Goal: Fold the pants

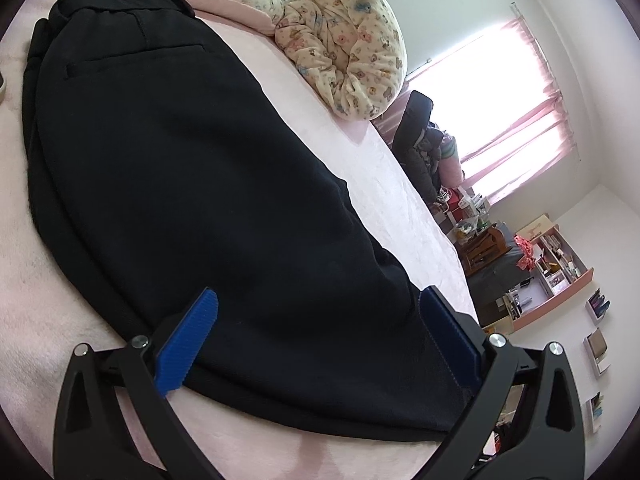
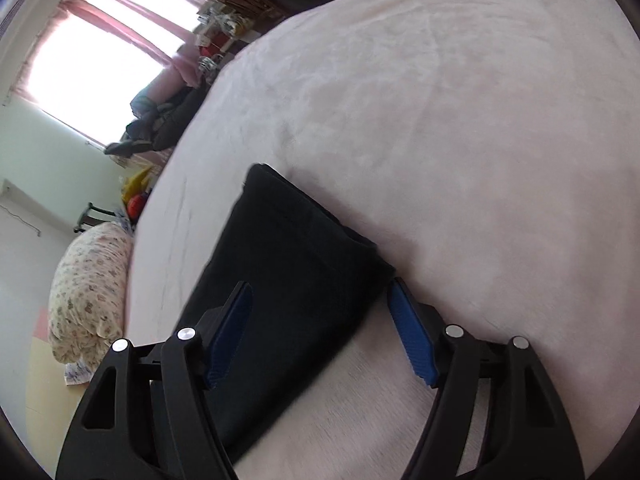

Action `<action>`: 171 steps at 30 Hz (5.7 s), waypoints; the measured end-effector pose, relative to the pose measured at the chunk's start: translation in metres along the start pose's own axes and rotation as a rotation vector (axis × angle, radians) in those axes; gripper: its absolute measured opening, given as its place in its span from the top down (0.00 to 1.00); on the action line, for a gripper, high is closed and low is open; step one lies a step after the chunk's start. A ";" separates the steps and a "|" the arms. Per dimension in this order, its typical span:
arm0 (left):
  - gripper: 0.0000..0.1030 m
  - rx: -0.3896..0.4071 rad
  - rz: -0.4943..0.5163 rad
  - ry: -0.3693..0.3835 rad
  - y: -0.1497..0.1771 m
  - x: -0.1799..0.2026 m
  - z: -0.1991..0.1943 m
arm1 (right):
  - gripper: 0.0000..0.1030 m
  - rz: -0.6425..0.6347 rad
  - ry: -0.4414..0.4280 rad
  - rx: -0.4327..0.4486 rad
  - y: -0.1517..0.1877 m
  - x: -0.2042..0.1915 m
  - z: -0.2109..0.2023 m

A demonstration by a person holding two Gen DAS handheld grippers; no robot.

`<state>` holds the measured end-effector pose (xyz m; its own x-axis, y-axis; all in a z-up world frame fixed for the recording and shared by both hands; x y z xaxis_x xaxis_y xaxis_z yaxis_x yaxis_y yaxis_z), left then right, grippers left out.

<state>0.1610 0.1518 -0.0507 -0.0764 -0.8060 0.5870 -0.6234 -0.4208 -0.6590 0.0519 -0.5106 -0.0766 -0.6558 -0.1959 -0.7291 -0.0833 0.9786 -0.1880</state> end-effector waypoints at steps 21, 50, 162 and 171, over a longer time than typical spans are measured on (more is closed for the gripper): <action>0.02 -0.013 0.040 -0.030 0.002 0.000 0.004 | 0.83 0.195 -0.376 -0.029 -0.017 -0.005 -0.013; 0.02 0.086 -0.035 0.003 -0.018 -0.003 -0.018 | 0.83 -0.605 -0.371 -0.496 0.346 -0.201 0.031; 0.13 -0.146 -0.388 -0.079 -0.088 -0.145 -0.018 | 0.10 -0.729 -0.609 -0.581 0.306 -0.121 -0.045; 0.70 -0.108 -0.395 -0.116 -0.081 -0.163 -0.016 | 0.10 -0.783 -0.572 -0.591 0.320 -0.115 -0.040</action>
<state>0.2121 0.3239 -0.0854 0.2688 -0.6358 0.7236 -0.6657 -0.6656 -0.3375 0.0705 -0.1721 -0.0266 0.1593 -0.6182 -0.7697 -0.7603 0.4204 -0.4951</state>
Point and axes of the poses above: each gripper's, at about its wrist camera, not at the fingertips, and z roughly the way its jaws point, x to its right, y to its underside, the point moved 10 cm from there along z, roughly the way its jaws point, and after that the axes turned 15 degrees about z, right-handed, at the moved point
